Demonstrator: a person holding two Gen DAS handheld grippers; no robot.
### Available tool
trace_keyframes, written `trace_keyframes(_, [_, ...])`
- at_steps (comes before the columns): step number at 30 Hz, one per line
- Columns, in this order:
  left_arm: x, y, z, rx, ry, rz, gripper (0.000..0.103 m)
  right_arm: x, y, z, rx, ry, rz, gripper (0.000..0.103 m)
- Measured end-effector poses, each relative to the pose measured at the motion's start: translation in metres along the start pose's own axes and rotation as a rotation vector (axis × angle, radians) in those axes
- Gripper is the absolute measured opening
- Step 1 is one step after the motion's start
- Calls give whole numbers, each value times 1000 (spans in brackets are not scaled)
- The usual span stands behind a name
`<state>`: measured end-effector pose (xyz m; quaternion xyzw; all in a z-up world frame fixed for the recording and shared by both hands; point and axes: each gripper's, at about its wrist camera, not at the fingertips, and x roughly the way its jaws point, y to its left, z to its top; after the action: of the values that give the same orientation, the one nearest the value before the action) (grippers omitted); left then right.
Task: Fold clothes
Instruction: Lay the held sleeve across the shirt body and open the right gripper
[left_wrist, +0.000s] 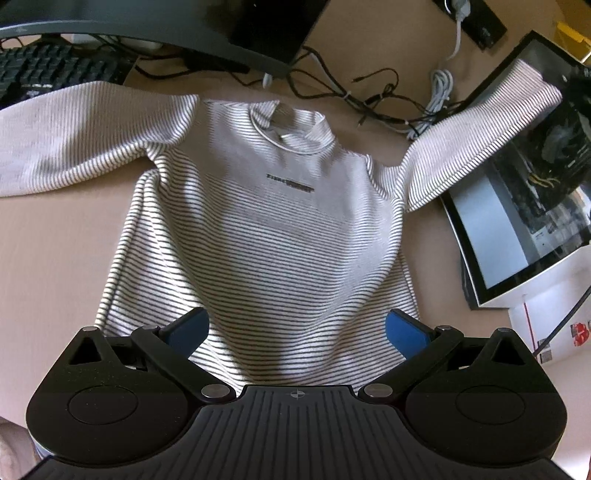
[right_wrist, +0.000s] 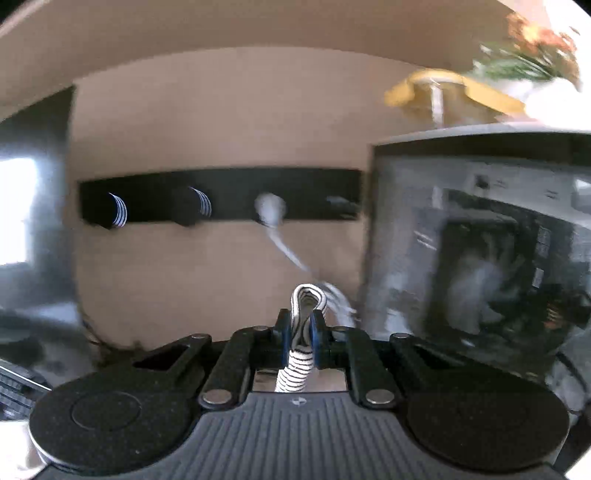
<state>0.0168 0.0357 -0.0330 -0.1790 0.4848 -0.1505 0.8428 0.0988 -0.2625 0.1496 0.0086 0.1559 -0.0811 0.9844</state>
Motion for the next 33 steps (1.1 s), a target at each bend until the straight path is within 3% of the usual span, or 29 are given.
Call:
trace_keyframes(1, [-2,1,-1,-2,-6,-1,103,-1,8,2,-7,-5,18,2])
trace_keyframes(2, [-5,3,-1,-5,-11,-2,103,-2,17,4,-13,-9,35,1])
trace_keyframes(13, [-24,31,-8,-78,-47,27,103,10,98,-5,-124,43,211,3])
trace_keyframes(15, [-23,33,-8,-90,-47,24,103,20,113,-20,-245,97,265,12])
trace_keyframes(16, [-23,33,-8,-90,-47,22,103,24,120,-34,-310,120,278,26])
trace_keyframes(17, [-23,32,-8,-86,-47,22,103,30,128,-51,-379,160,296,31])
trace_keyframes(21, [-21,31,-11,-82,-41,35,103,52,153,-137,-636,277,355,31])
trace_keyframes(24, [-17,35,-14,-105,-17,66,103,71,165,-182,-685,299,346,31])
trace_keyframes(28, [-10,39,-19,-123,18,103,103,110,171,-204,-622,387,312,40])
trace_keyframes(30, [-6,41,-19,-129,29,115,103,115,170,-207,-613,363,307,47])
trace_keyframes(31, [-4,42,-19,-133,35,119,103,116,168,-205,-610,368,308,46])
trace_keyframes(33, [-1,43,-19,-134,42,119,103,116,161,-200,-594,387,304,18])
